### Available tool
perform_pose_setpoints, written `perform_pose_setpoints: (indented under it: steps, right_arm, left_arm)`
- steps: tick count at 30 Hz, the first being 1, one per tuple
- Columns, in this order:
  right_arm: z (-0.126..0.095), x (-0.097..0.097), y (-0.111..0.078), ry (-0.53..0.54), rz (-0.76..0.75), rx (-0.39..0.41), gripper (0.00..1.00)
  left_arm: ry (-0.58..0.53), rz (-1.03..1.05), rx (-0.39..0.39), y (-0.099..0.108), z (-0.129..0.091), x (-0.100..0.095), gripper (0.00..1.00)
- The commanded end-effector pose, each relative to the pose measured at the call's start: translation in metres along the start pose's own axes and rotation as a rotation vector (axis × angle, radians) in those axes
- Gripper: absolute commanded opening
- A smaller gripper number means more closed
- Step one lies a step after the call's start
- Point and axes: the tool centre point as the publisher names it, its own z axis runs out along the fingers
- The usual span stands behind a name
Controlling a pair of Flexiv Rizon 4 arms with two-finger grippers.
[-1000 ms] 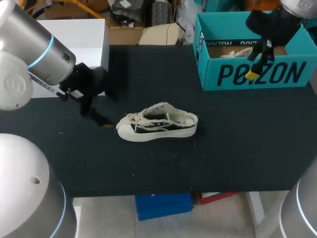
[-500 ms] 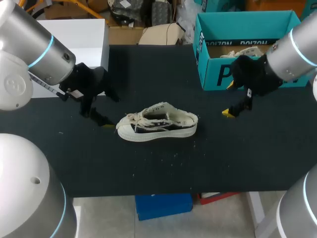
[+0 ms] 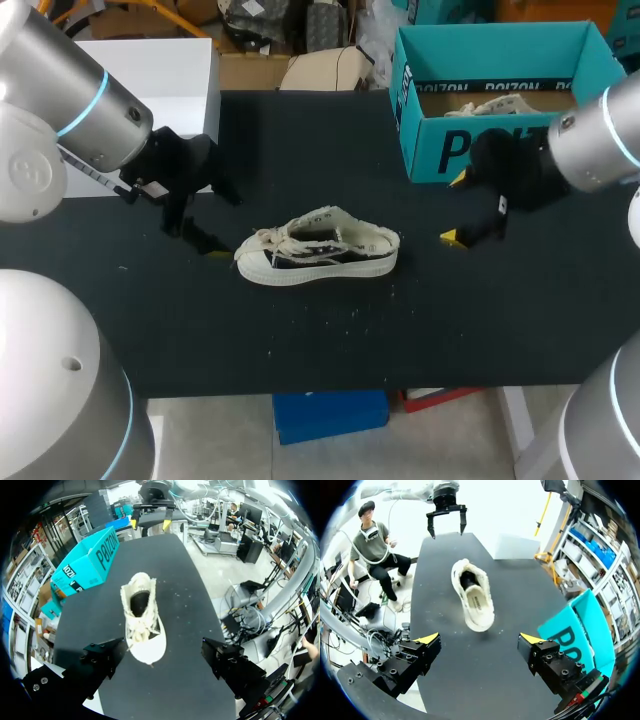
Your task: Take the shoe out of the shoebox, open the shoe tongue, remove and reinsert the insole, then place the shoe into the shoebox
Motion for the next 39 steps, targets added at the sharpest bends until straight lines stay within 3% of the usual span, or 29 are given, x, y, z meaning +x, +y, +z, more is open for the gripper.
perform_pose_setpoints:
  steps: [1, 10, 26, 39]
  right_arm:
    - [0.034, -0.006, -0.007, 0.009, -0.050, -0.130, 1.00]
    - [0.072, -0.014, -0.001, 0.064, -0.158, -0.243, 1.00]
    - [0.136, -0.020, -0.004, 0.166, -0.151, -0.319, 1.00]
    - [0.160, -0.017, -0.005, 0.186, -0.111, -0.344, 1.00]
  left_arm:
    - [-0.003, 0.000, -0.002, 0.000, 0.001, 0.001, 1.00]
    - [-0.003, 0.000, -0.002, 0.000, 0.001, 0.001, 1.00]
    - [-0.003, 0.000, -0.002, 0.000, 0.001, 0.001, 1.00]
    - [-0.003, 0.000, -0.002, 0.000, 0.001, 0.001, 1.00]
